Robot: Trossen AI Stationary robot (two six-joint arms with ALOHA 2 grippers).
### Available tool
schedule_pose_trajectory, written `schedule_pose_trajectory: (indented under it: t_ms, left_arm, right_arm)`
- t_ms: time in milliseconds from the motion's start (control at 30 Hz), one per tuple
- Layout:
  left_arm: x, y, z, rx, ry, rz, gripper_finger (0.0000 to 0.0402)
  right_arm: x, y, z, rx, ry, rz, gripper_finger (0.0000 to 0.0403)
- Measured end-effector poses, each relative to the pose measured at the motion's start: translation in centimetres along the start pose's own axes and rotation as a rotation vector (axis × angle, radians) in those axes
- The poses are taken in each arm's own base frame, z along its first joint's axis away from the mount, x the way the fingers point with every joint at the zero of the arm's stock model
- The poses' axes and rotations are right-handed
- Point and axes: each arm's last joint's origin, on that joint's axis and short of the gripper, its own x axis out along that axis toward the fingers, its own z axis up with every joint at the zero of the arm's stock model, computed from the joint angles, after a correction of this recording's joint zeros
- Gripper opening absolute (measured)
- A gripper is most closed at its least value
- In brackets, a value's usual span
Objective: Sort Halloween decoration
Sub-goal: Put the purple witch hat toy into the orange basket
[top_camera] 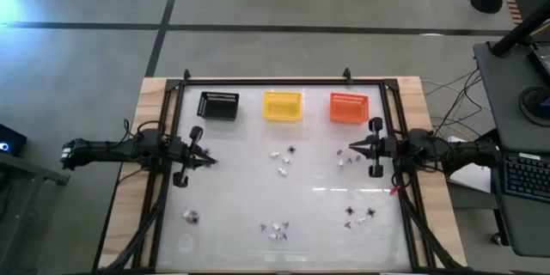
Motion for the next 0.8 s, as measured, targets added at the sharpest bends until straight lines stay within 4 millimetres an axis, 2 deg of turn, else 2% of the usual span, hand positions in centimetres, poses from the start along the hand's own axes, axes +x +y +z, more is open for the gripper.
schedule_pose_trajectory:
  t_ms: [67, 233, 333, 633, 800]
  left_arm:
    - [0.00, 0.00, 0.00, 0.000, 0.000, 0.000, 0.0000]
    - [0.00, 0.00, 0.00, 0.000, 0.000, 0.000, 0.0000]
    - [0.00, 0.00, 0.00, 0.000, 0.000, 0.000, 0.0000]
    - [0.00, 0.00, 0.00, 0.000, 0.000, 0.000, 0.0000]
    - [0.00, 0.00, 0.00, 0.000, 0.000, 0.000, 0.0000]
  right_arm:
    - [0.00, 0.00, 0.01, -0.077, 0.000, 0.000, 0.0018]
    - [0.00, -0.01, 0.01, -0.425, 0.000, -0.001, 0.0018]
    - [0.00, 0.00, 0.00, -0.525, 0.000, 0.000, 0.0018]
    - [0.00, 0.00, 0.02, -0.540, -0.001, -0.001, 0.0018]
    - [0.00, 0.00, 0.01, -0.478, -0.001, 0.000, 0.0018]
